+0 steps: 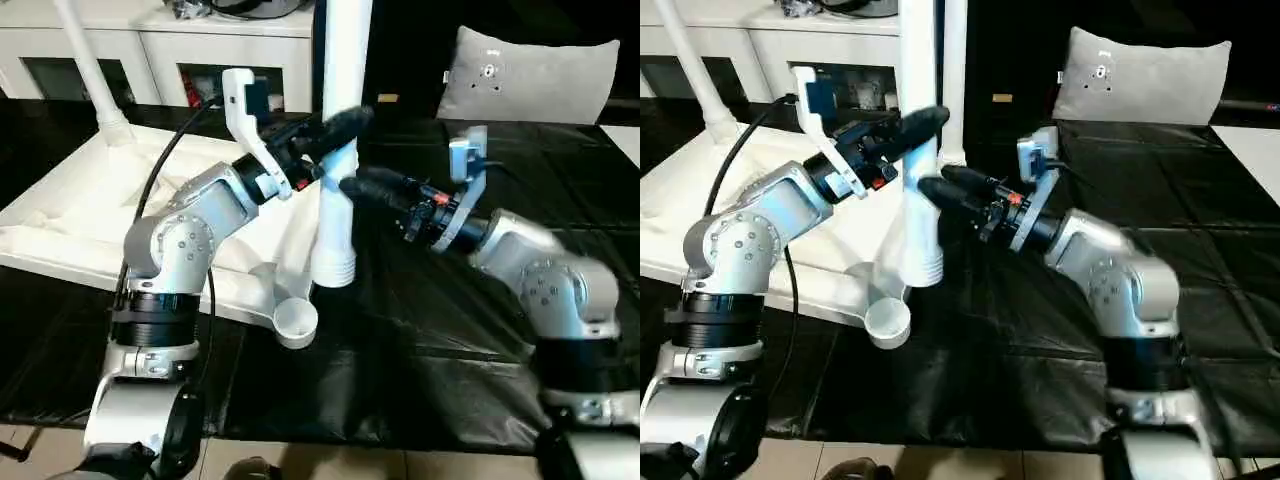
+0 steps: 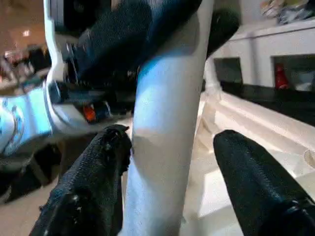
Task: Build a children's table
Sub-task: Pick table leg
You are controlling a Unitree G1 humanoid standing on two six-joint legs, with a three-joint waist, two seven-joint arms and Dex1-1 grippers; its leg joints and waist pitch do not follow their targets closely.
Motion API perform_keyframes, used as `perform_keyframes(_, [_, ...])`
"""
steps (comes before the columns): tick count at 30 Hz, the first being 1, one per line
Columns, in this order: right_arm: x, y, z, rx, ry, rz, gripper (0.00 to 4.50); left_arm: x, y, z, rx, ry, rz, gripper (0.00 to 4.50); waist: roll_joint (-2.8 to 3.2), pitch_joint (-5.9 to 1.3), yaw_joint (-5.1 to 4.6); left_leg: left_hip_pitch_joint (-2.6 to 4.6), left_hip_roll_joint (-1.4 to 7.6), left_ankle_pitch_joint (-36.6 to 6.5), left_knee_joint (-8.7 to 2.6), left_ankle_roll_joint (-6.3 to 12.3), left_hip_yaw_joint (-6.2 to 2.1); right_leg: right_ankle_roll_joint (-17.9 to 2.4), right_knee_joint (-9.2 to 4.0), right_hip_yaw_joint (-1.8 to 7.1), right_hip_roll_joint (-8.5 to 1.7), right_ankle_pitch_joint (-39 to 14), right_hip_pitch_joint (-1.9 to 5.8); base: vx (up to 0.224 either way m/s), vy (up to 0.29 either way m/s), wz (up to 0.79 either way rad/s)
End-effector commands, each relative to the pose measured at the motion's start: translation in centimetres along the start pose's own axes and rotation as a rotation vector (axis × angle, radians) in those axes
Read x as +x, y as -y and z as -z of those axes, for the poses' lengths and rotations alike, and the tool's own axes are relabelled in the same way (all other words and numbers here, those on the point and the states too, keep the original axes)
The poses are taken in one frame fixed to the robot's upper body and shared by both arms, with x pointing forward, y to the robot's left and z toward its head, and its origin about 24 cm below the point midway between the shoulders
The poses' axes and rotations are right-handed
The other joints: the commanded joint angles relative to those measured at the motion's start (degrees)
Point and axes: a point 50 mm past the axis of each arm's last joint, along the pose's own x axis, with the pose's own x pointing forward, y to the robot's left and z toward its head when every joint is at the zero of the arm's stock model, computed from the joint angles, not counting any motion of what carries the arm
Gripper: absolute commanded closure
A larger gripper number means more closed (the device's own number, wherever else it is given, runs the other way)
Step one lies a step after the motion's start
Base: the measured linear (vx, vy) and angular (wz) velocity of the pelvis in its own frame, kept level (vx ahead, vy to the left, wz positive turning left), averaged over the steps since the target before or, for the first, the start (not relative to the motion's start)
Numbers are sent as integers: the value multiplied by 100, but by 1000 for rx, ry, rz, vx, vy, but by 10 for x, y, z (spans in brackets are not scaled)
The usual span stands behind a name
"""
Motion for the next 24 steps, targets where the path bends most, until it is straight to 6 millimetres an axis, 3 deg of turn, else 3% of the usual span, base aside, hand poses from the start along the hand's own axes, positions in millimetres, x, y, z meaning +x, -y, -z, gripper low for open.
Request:
perform_keyframes(1, [-2, 1, 0, -59, -68, -27, 95, 3, 11, -13, 45, 25, 89, 271, -14, -425, 21, 86, 394, -165, -313, 206, -145, -1323, -385, 297, -593, 702, 349, 0, 0, 0])
perform_keyframes(9, [-3, -3, 4, -75, -124, -146, 73, 0, 31, -8, 55, -15, 275, 271, -26, -422, 9, 78, 405, -211, -299, 364, -141, -1466, -385, 294, -600, 586, 339, 0, 0, 0])
perform_keyframes(11, [-1, -7, 4, -75, -126, -201, 73, 0, 33, -5, 75, -34, 294, 271, 7, -424, 6, 88, 412, -274, -300, 351, -145, -1469, -399, 292, -598, 463, 337, 0, 0, 0])
perform_keyframes(24, [5, -10, 13, -38, -158, -314, 73, 4, 38, -5, 97, -33, 337, 271, -4, -414, 5, 98, 419, -427, -311, 269, -148, -1480, -427, 291, -597, 155, 318, 0, 0, 0])
